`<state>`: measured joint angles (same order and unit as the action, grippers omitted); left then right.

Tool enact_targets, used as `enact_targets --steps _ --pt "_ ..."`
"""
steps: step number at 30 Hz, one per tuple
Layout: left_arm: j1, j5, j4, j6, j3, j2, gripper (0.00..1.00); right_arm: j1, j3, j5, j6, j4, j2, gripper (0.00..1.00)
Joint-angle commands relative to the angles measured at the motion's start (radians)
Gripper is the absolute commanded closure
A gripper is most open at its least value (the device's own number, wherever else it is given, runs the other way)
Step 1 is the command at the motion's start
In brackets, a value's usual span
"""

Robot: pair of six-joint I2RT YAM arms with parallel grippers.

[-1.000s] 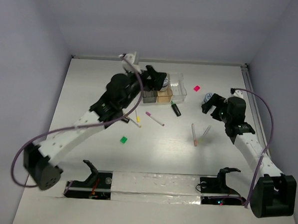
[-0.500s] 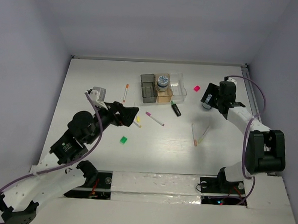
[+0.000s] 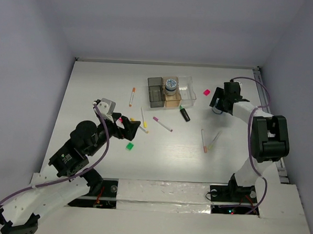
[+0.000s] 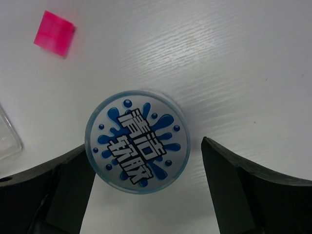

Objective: Sort the stationery into containers
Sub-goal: Pick up the stationery from the center of the board.

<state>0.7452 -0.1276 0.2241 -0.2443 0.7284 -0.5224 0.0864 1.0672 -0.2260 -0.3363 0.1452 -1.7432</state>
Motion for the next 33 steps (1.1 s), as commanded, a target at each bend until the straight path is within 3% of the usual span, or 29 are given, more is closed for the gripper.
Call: enact_targets --steps 1,6,12,15,19,26,33 --pt "0.003 0.009 -0.035 0.036 -0.001 0.004 0.02 0.009 0.076 -0.062 0.029 -0.016 -0.012 0.1" --pt "-0.007 0.016 -0.04 0.039 -0.001 0.001 0.02 0.018 0.099 -0.084 0.045 -0.002 -0.032 0.18" --pt "-0.017 0.019 -0.042 0.037 -0.004 -0.001 0.02 0.053 0.123 -0.098 0.072 0.016 -0.007 0.56" --pt "-0.017 0.019 -0.042 0.039 -0.006 -0.004 0.02 0.113 0.16 -0.166 0.106 0.05 0.051 0.58" --pt "-0.026 0.014 -0.039 0.036 -0.006 -0.019 0.02 0.287 0.226 -0.225 0.177 0.042 0.117 0.55" --pt "-0.035 -0.006 -0.028 0.03 -0.004 -0.028 0.02 0.423 0.327 -0.026 0.168 -0.024 0.097 0.56" --pt "-0.035 -0.015 -0.019 0.027 -0.003 -0.041 0.02 0.472 0.451 0.002 0.175 -0.053 -0.056 0.57"
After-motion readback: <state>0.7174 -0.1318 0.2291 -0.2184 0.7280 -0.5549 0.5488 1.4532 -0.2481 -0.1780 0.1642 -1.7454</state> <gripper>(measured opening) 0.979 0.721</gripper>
